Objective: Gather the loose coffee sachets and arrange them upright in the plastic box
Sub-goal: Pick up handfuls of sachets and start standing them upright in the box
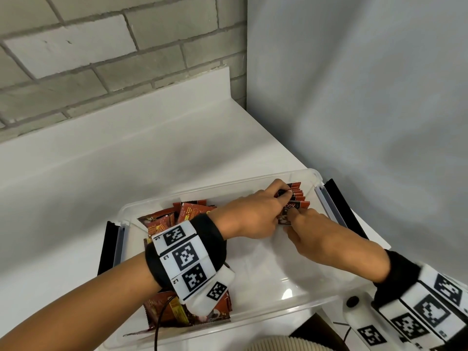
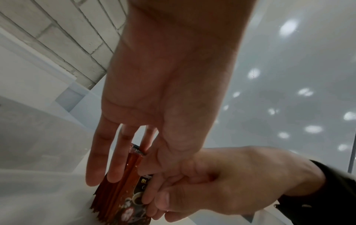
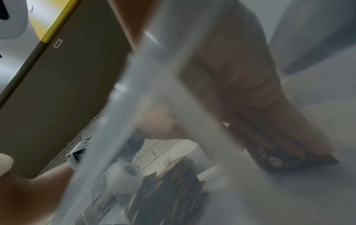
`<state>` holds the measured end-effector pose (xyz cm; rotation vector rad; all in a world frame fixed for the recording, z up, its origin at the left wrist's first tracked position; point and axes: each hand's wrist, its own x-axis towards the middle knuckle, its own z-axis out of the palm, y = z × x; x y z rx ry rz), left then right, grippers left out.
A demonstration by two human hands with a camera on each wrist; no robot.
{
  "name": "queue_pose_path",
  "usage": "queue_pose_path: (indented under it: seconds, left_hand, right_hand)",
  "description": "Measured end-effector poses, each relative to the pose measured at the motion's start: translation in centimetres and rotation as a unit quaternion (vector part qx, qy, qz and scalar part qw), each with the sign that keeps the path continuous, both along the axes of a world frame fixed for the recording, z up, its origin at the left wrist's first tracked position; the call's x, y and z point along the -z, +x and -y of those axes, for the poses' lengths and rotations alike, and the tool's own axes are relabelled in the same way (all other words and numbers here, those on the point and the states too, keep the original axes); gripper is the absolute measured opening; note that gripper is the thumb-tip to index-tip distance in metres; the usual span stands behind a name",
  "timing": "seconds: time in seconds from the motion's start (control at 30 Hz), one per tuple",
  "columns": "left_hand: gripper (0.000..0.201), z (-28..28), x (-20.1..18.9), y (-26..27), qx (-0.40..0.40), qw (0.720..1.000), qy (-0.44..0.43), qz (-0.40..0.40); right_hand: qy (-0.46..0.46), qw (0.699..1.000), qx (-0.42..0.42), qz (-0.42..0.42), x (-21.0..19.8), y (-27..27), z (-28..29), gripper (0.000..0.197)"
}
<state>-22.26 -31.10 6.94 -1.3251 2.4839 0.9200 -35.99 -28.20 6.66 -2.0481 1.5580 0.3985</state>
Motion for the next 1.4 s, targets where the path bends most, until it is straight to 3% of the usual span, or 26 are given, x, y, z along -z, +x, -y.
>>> queue_pose_path:
  seconds: [0.5, 0.63, 0.77, 0.9, 0.93, 1.0, 1.1, 1.2, 1.3, 1.4]
  left_hand:
    - [0.072, -0.4, -1.0, 0.8, -0.015, 0.998, 0.055, -0.030]
    - [0.054, -0.8, -1.4, 1.2, -0.083, 0.991, 0.050, -0.087]
    - [0.044, -0.6, -1.1, 1.9, -0.150, 0.981, 0.103, -0.062]
    - [0.019, -0.7, -0.2, 1.5, -0.200, 0.952, 0.203, -0.114]
    - [0.026, -0.8, 0.0, 1.3, -0.221, 0.938, 0.228, -0.142]
    - [0.028, -1.1, 0.2, 1.0, -0.244, 0.917, 0.260, -0.180]
    - [0.034, -1.2, 0.5, 0.8, -0.265, 0.893, 0.282, -0.229]
    - [0.044, -1.1, 0.6, 0.6, -0.283, 0.881, 0.284, -0.250]
    - [0.028, -1.2, 0.3, 0.5, -0.299, 0.876, 0.280, -0.254]
    - [0.047, -1.5, -0.3, 0.4, -0.285, 0.876, 0.278, -0.272]
  right_hand:
    - [-0.016, 1.000, -0.012, 0.010, -0.3, -0.2, -0.3, 0.024]
    - [-0.022, 1.000, -0.009, 0.006, -0.1, -0.3, -0.5, 0.028]
    - [-0.030, 0.999, -0.023, 0.004, -0.4, -0.5, -0.7, 0.031]
    - [-0.067, 0.995, -0.002, 0.068, -0.9, -1.0, -0.5, 0.005]
    - [-0.079, 0.993, 0.009, 0.092, -0.9, -1.3, -0.5, 0.003]
    - [-0.094, 0.982, 0.043, 0.157, -0.9, -1.6, -0.3, 0.019]
    - [-0.047, 0.958, 0.127, 0.251, -1.1, -1.7, 0.4, 0.043]
    - [0.027, 0.936, 0.177, 0.302, -1.5, -1.5, 1.1, 0.035]
    - [0.085, 0.910, 0.212, 0.347, -2.1, -0.8, 1.4, 0.029]
    - [0.101, 0.900, 0.232, 0.354, -2.2, -0.4, 1.7, 0.029]
